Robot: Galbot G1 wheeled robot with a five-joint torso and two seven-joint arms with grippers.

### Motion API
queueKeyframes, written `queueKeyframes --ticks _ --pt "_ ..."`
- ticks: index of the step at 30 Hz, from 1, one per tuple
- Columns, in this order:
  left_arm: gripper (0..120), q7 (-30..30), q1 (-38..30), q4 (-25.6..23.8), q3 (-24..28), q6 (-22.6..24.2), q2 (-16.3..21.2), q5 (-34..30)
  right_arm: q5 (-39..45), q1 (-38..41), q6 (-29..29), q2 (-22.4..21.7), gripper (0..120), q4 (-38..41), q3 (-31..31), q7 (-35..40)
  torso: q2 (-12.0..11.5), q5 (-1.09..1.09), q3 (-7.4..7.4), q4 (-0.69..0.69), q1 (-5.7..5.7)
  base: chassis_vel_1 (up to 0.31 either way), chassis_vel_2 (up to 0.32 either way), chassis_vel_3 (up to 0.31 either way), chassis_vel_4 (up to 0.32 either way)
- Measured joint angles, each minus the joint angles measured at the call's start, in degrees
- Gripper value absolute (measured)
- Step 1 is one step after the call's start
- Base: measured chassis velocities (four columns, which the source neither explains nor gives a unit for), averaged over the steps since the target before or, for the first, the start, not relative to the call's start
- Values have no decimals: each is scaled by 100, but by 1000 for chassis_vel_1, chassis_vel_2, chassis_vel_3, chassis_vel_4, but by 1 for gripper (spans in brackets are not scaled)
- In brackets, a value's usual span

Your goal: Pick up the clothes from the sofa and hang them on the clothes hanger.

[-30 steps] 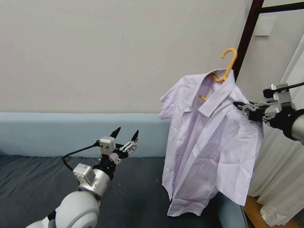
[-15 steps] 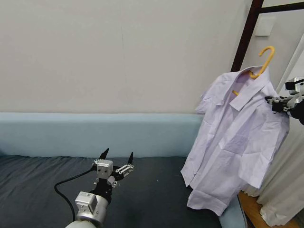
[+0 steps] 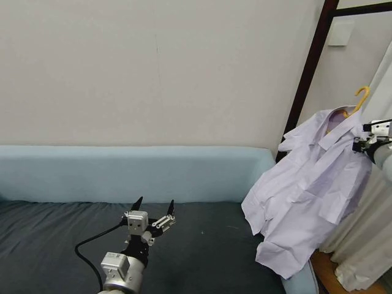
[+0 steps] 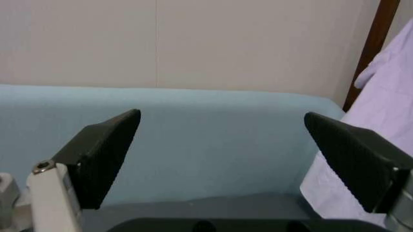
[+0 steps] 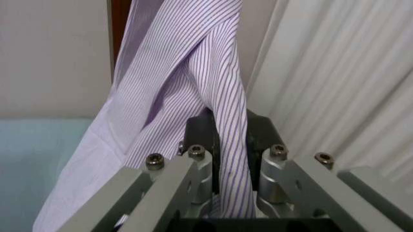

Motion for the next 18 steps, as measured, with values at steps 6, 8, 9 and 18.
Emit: queueKeyframes --ticks 6,8,9,18 --pt "100 15 52 20 -22 -37 -65 36 -1151 1291 74 515 7 -973 -1221 -416 0 0 1 2 1 0 0 0 0" --pt "100 16 50 40 -34 -60 -59 36 -1567 1744 73 610 7 -1206 -1604 -543 0 -1 0 -1 0 0 0 0 0" --pt "100 16 50 40 -34 -60 -59 36 -1567 1744 73 610 7 -1206 -1604 -543 0 -1 0 -1 0 0 0 0 0" --pt "100 23 -11 134 38 -92 -117 30 -2218 3189 39 813 7 -1886 -2701 -815 0 -3 -1 0 1 0 0 0 0"
